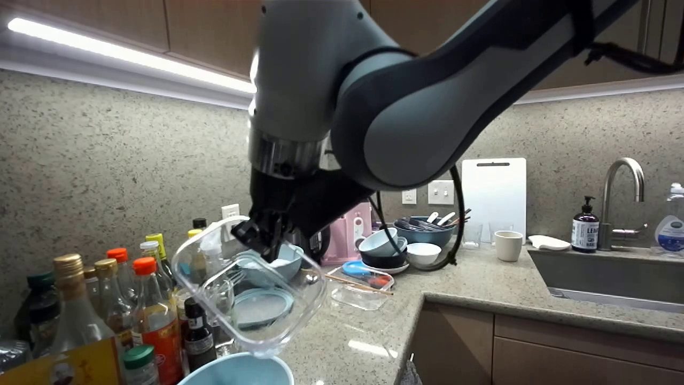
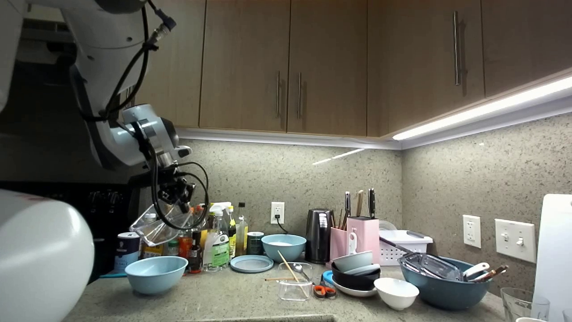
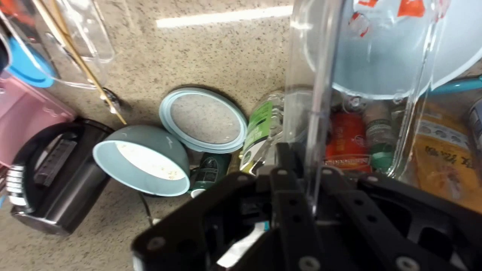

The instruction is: Remove the clear bowl from the blue bowl and set it down on the right side of the counter

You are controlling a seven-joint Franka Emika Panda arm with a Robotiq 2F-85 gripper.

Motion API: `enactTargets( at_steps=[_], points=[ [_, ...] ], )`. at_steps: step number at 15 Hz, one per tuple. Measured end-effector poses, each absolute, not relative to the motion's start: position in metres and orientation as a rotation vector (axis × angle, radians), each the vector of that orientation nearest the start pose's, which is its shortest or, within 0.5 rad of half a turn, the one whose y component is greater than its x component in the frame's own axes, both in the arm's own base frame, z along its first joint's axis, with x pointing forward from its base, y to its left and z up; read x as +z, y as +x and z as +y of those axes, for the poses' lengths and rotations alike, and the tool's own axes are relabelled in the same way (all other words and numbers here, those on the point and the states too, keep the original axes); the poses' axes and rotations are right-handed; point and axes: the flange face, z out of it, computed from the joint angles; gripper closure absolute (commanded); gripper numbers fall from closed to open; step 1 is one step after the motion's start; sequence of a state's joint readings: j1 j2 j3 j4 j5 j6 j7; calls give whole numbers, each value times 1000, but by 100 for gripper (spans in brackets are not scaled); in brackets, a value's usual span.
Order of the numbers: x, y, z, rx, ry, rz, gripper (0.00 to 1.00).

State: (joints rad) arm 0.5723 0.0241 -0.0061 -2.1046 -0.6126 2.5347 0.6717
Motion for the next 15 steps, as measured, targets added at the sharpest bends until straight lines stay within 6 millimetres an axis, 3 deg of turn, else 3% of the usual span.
enactTargets(
  at_steps=[4, 7, 8, 15],
  points=[
    [497, 468, 250, -987, -3152, -285, 92],
    [517, 452, 184, -991, -3123, -5, 93],
    [520, 448, 172, -1001, -3125, 20, 93],
    [511, 451, 186, -983, -3141, -18, 93]
  ],
)
